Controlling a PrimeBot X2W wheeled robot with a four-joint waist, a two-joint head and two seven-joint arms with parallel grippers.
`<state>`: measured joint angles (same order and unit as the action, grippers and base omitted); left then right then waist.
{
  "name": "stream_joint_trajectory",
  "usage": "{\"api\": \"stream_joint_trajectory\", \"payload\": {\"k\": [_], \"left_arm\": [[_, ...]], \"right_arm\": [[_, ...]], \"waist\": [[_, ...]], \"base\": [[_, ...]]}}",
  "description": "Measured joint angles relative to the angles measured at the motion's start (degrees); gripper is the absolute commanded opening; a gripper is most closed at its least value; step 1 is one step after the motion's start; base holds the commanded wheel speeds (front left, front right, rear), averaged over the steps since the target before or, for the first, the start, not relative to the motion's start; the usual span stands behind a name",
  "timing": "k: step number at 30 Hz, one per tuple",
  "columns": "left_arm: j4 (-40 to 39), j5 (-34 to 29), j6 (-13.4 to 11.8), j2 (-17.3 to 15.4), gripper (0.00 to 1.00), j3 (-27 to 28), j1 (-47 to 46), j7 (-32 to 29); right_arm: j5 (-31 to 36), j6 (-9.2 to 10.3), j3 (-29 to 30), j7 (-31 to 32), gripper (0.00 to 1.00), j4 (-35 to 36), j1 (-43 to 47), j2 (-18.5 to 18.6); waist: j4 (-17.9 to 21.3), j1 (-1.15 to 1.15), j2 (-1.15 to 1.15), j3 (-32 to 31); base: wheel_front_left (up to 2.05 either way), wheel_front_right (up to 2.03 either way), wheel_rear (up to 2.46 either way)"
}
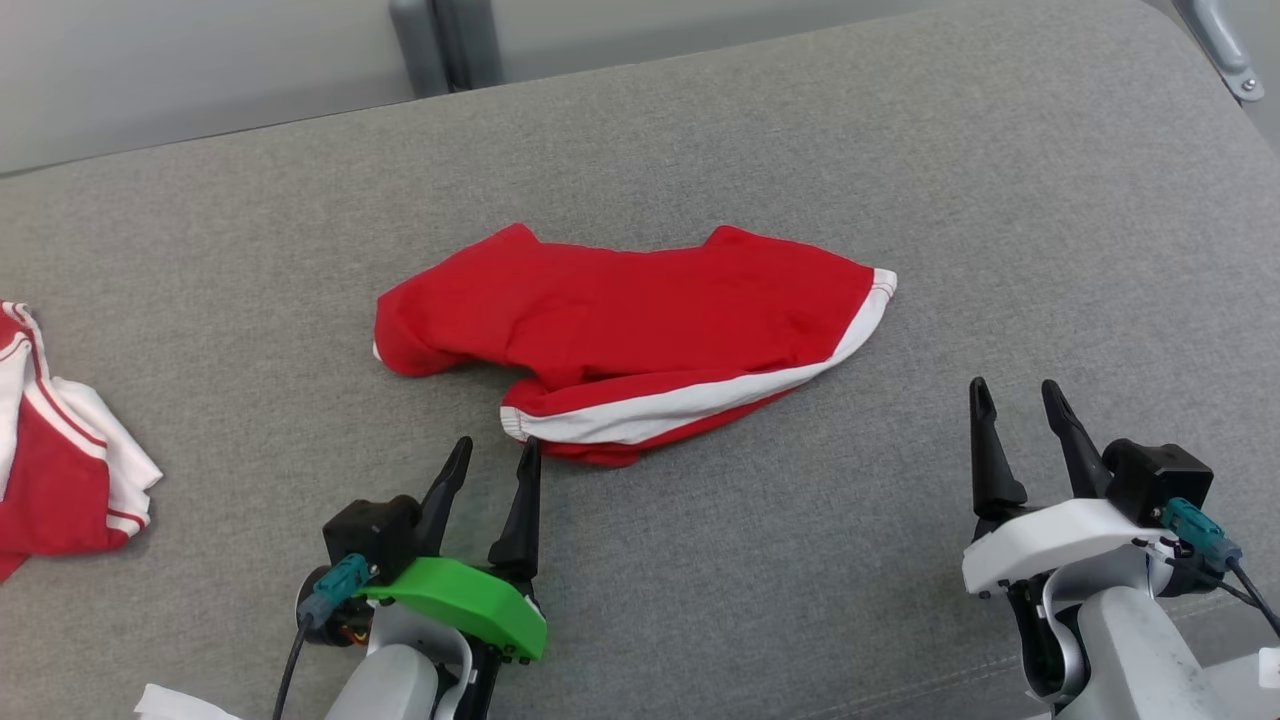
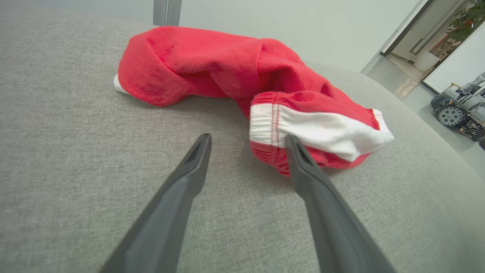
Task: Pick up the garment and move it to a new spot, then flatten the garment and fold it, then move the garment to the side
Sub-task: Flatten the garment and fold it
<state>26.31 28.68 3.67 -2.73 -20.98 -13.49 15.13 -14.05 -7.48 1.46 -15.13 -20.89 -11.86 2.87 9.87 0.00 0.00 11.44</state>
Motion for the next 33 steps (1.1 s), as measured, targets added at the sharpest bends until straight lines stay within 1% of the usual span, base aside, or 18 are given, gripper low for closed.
{"api": "stream_joint_trajectory", "payload": {"k": [4, 9, 17, 18, 20, 21, 22, 27, 30, 33], "left_arm": [[-0.15, 0.26, 1.34, 0.01, 1.0, 0.42, -0.08, 0.0], [-0.33, 0.6, 2.36, 0.01, 1.0, 1.02, -0.3, 0.0], [-0.69, -0.2, 3.14, 0.01, 1.0, 1.99, -0.59, 0.0], [-0.68, -0.7, 3.2, 0.01, 0.95, 2.0, -0.59, 0.0], [-0.64, -0.73, 3.24, 0.01, 0.44, 2.01, -0.59, 0.0], [-0.63, -0.79, 3.32, 0.01, 0.25, 2.0, -0.58, 0.0], [-0.66, -0.87, 3.33, 0.01, 0.0, 2.01, -0.58, 0.0], [-1.15, -1.68, 3.38, 0.01, 0.0, 2.48, -0.21, 0.0], [-1.68, -2.44, 3.27, 0.0, 0.0, 3.68, 0.1, 0.0], [-2.05, -3.45, 2.07, 0.0, 0.0, 5.22, 0.65, 0.0]], "right_arm": [[-0.36, 0.0, -0.42, 0.0, 1.0, -0.2, -0.15, -0.02], [-0.57, -0.01, -1.13, 0.0, 1.0, -0.59, -0.53, -0.02], [-0.82, -0.01, -1.09, 0.0, 1.0, -0.68, -0.64, -0.01], [-0.82, -0.01, -0.97, 0.0, 1.0, -0.76, -0.59, -0.01], [-0.73, 0.0, -0.87, 0.0, 1.0, -0.88, -0.43, -0.01], [-0.57, -0.01, -0.76, 0.0, 1.0, -0.91, -0.37, -0.02], [-0.48, 0.0, -0.64, 0.0, 1.0, -0.93, -0.25, 0.0], [-0.45, 0.0, -0.68, 0.0, 1.0, -1.23, -0.14, -0.01], [-0.45, 0.0, -0.79, 0.0, 1.0, -1.29, -0.14, -0.01], [-0.45, 0.0, -0.92, 0.0, 1.0, -1.37, -0.14, -0.02]], "waist": [[1.06, 0.0, 0.0, 0.62], [2.06, 0.0, 0.0, 1.03], [3.29, 0.0, 0.0, 1.18], [3.28, 0.0, 0.0, 1.14], [3.15, 0.0, 0.0, 1.04], [3.02, 0.0, 0.0, 0.98], [2.83, 0.0, 0.0, 0.91], [1.51, 0.0, 0.0, 0.51], [0.51, 0.0, 0.0, 0.22], [-0.53, 0.0, 0.0, -0.13]], "base": [[0.0, 0.0, 0.0], [0.0, 0.0, 0.0], [0.0, 0.0, 0.0], [0.0, 0.0, 0.0], [0.0, 0.0, 0.0], [0.0, 0.0, 0.0], [0.0, 0.0, 0.0], [0.0, 0.0, 0.0], [0.0, 0.0, 0.0], [0.0, 0.0, 0.0]]}}
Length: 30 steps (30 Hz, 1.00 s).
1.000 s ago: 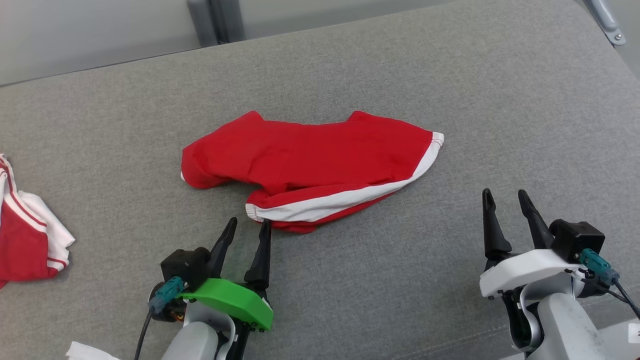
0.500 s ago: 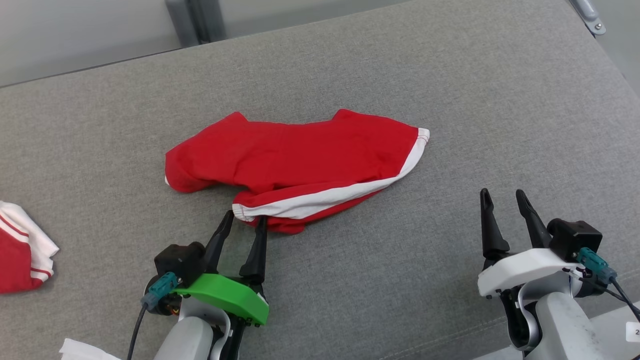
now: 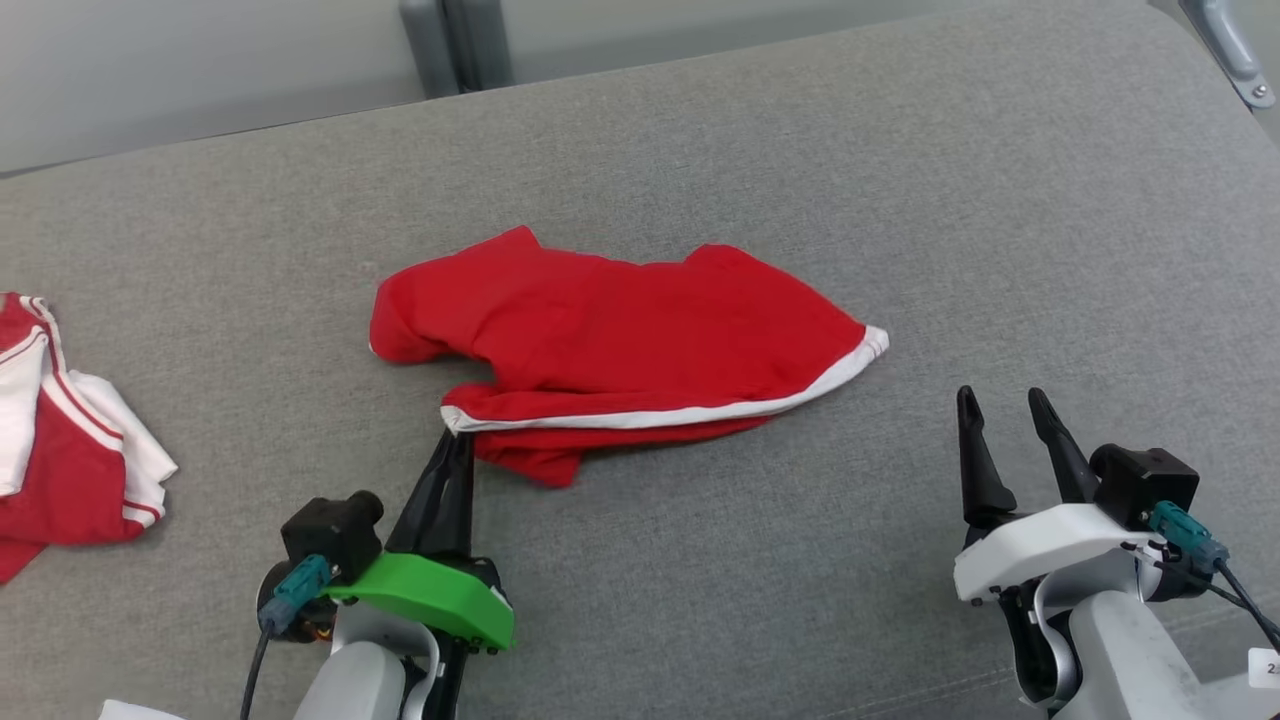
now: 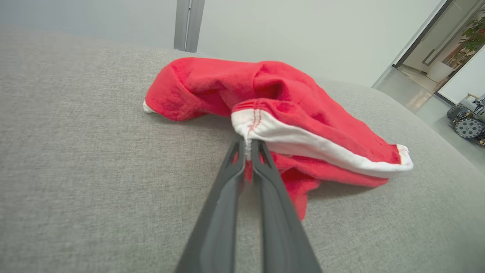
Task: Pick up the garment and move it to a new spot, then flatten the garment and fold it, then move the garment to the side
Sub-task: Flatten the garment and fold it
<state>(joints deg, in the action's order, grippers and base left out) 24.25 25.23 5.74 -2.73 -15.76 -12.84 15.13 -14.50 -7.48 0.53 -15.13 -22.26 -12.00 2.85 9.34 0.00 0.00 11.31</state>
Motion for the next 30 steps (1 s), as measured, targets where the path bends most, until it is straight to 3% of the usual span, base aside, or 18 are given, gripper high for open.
{"api": "stream_joint_trajectory", "payload": {"k": [9, 11, 12, 13, 23, 30], "left_arm": [[1.34, -5.03, -4.95, -0.02, 0.0, 4.25, 2.1, 0.0], [1.65, -6.13, -6.16, -0.01, 0.46, 5.12, 2.46, 0.0], [1.68, -7.35, -6.7, -0.03, 0.82, 5.57, 2.85, 0.0], [1.68, -7.8, -7.3, -0.01, 1.0, 6.08, 3.24, 0.0], [-0.85, -12.76, -9.27, -0.02, 1.0, 8.93, 7.11, 0.0], [-3.02, -14.71, -9.16, -0.03, 1.0, 9.33, 10.34, 0.0]], "right_arm": [[-0.03, 0.0, -0.96, 0.0, 1.0, -0.65, 0.66, -0.01], [-0.04, -0.01, -1.16, 0.0, 1.0, -0.69, 0.9, -0.01], [-0.05, -0.01, -1.23, 0.0, 1.0, -0.69, 1.14, -0.01], [-0.21, 0.0, -1.25, 0.0, 1.0, -0.54, 1.43, -0.02], [-0.19, -0.01, -2.93, 0.0, 1.0, 0.8, 3.58, 0.0], [-0.4, 0.0, -2.88, 0.0, 1.0, 0.65, 6.21, 0.0]], "waist": [[-2.47, 0.0, 0.0, -1.88], [-2.71, 0.0, 0.0, -2.4], [-2.82, 0.0, 0.0, -2.74], [-2.92, 0.0, 0.0, -3.1], [-3.57, 0.0, 0.0, -5.92], [-4.64, 0.0, 0.0, -8.55]], "base": [[0.0, 0.0, 0.0], [0.0, 0.0, 0.0], [0.0, 0.0, 0.0], [0.0, 0.0, 0.0], [0.0, 0.0, 0.0], [0.0, 0.0, 0.0]]}}
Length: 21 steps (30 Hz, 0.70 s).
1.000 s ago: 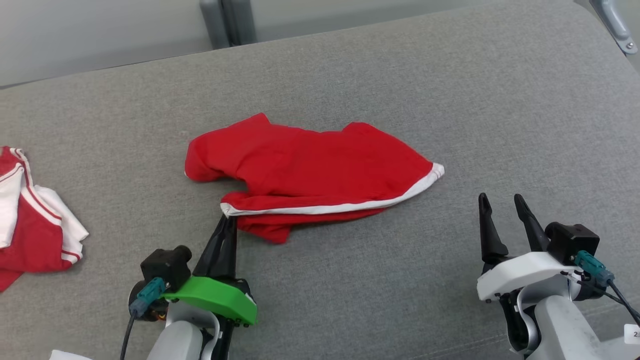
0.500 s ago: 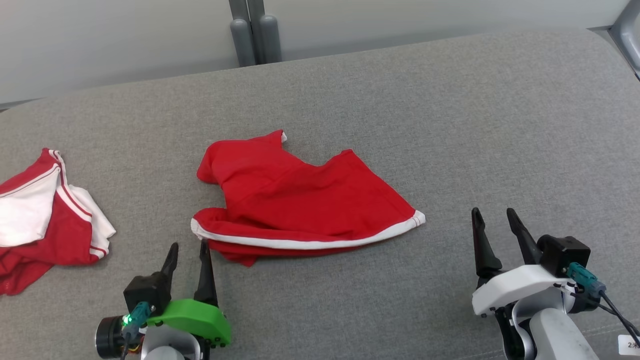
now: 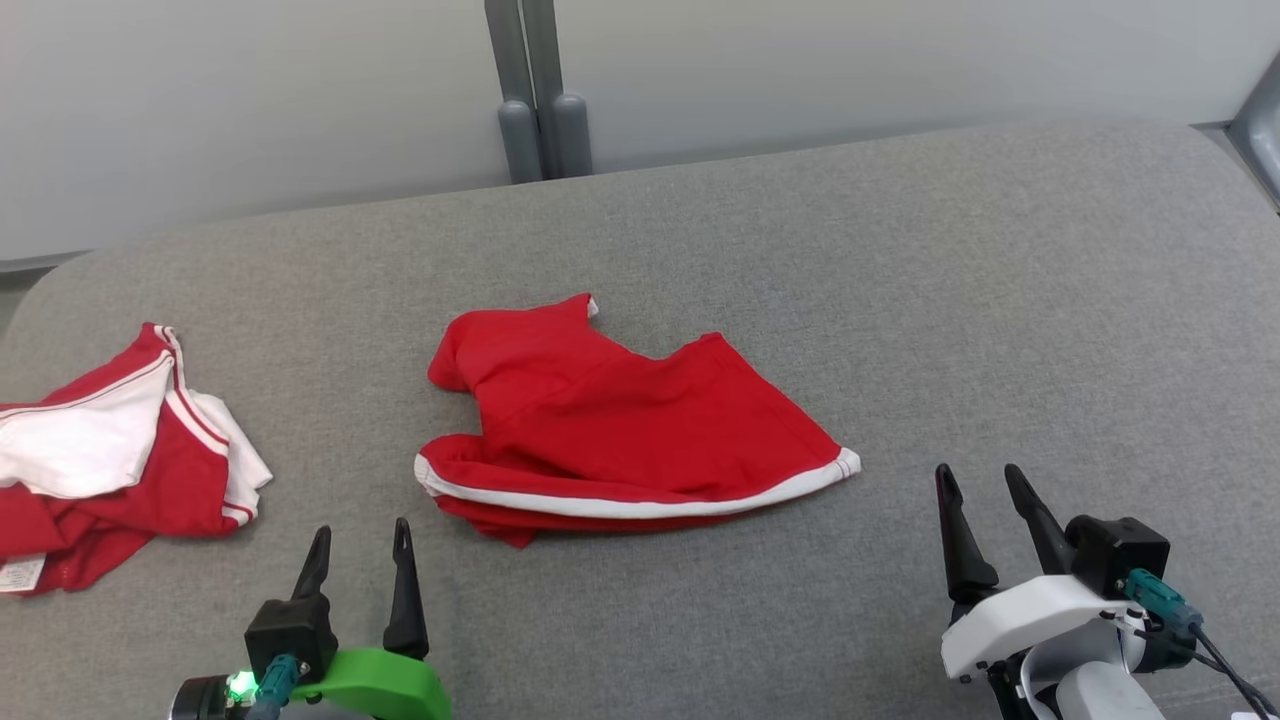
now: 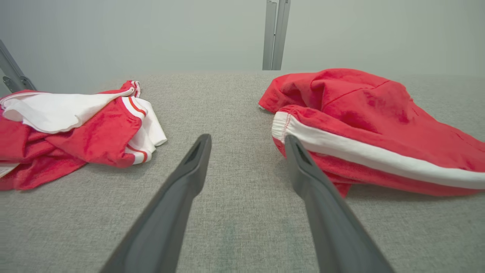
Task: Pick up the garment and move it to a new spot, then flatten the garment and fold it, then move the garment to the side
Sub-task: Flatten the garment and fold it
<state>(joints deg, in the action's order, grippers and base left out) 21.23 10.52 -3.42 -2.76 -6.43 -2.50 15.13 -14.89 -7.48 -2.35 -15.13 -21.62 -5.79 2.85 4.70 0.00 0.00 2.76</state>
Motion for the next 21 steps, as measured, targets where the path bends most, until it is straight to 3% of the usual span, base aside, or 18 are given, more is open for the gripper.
{"api": "stream_joint_trajectory", "payload": {"k": [8, 13, 21], "left_arm": [[-1.0, -4.04, 0.12, 0.0, 1.0, -0.42, 1.1, 0.0], [-0.97, -4.63, 0.12, 0.0, 1.0, -0.9, 1.3, 0.0], [-1.45, -4.45, 0.05, 0.0, 1.0, -2.21, -0.28, 0.0]], "right_arm": [[0.27, 0.0, -0.69, 0.0, 1.0, -0.75, 0.33, 0.01], [3.71, -0.01, -1.55, 0.0, 1.0, -1.11, 0.32, -0.01], [4.01, -0.01, -1.02, 0.0, 1.0, -2.35, -1.66, -0.02]], "waist": [[-1.57, 0.0, 0.0, -1.62], [-2.26, 0.0, 0.0, -1.42], [-3.11, 0.0, 0.0, 1.21]], "base": [[0.0, 0.0, 0.0], [0.0, 0.0, 0.0], [0.0, 0.0, 0.0]]}}
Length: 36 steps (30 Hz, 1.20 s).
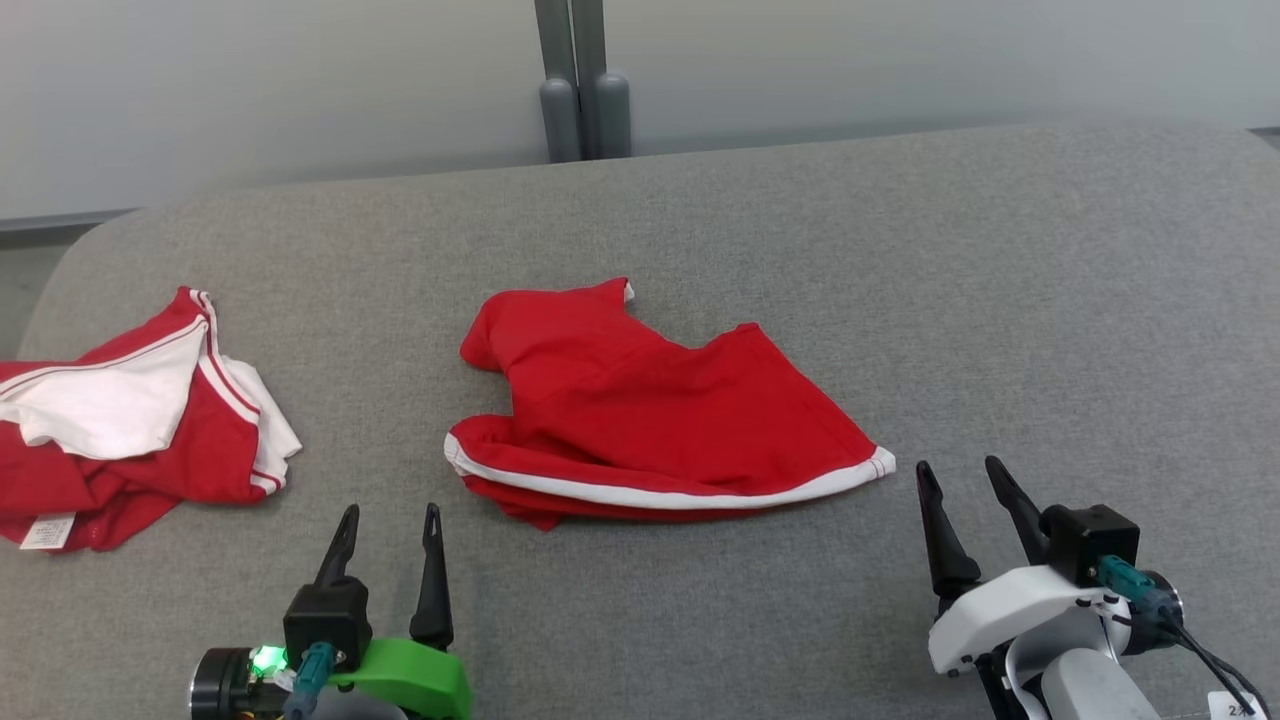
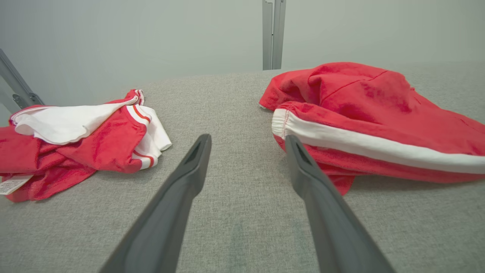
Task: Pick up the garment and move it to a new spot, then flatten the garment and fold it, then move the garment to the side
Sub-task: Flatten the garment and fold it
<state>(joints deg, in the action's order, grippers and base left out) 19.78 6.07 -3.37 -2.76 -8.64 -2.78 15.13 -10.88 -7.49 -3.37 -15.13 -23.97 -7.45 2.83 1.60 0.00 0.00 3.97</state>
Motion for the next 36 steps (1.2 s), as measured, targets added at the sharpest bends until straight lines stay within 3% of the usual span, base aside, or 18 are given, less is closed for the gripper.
{"api": "stream_joint_trajectory", "payload": {"k": [19, 22, 23, 24, 26, 28, 32, 36], "left_arm": [[-0.12, 1.38, -0.68, 0.0, 1.0, -2.65, -4.03, 0.0], [-0.26, 1.62, -0.67, 0.0, 1.0, -2.75, -4.42, 0.0], [-0.29, 1.67, -0.65, 0.0, 1.0, -2.79, -4.53, 0.0], [-0.31, 1.79, -0.64, 0.0, 1.0, -2.83, -4.63, 0.0], [-0.33, 1.83, -0.58, 0.0, 1.0, -2.85, -4.67, 0.0], [-0.36, 1.93, -0.58, 0.0, 1.0, -2.85, -4.67, 0.0], [-0.76, 2.38, 0.02, -0.01, 1.0, -3.07, -4.67, 0.0], [-2.02, 4.16, 2.87, -0.01, 1.0, -4.65, -4.67, 0.0]], "right_arm": [[2.12, 0.0, -0.13, 0.0, 0.98, -7.22, -5.94, -0.01], [2.33, 0.0, 0.08, 0.0, 0.85, -8.02, -6.35, 0.0], [2.35, 0.0, 0.09, 0.0, 0.73, -8.39, -6.49, 0.0], [2.35, 0.0, 0.14, 0.0, 0.49, -8.78, -6.57, -0.01], [2.34, 0.0, 0.18, 0.0, 0.37, -9.32, -6.72, 0.0], [2.23, -0.01, 0.14, -0.02, 0.0, -9.99, -6.99, -0.02], [1.54, -0.05, 0.4, -0.04, 0.0, -10.62, -7.21, -0.09], [1.42, -0.05, 2.13, -0.02, 0.0, -10.02, -7.2, -0.08]], "waist": [[-3.27, 0.0, 0.0, 7.75], [-3.78, 0.0, 0.0, 8.27], [-3.93, 0.0, 0.0, 8.43], [-4.08, 0.0, 0.0, 8.56], [-4.31, 0.0, 0.0, 8.73], [-4.48, 0.0, 0.0, 8.83], [-4.51, 0.0, 0.0, 8.66], [-4.25, 0.0, 0.0, 8.34]], "base": [[0.0, 0.0, 0.0], [0.0, 0.0, 0.0], [0.0, 0.0, 0.0], [0.0, 0.0, 0.0], [0.0, 0.0, 0.0], [0.0, 0.0, 0.0], [0.0, 0.0, 0.0], [0.0, 0.0, 0.0]]}}
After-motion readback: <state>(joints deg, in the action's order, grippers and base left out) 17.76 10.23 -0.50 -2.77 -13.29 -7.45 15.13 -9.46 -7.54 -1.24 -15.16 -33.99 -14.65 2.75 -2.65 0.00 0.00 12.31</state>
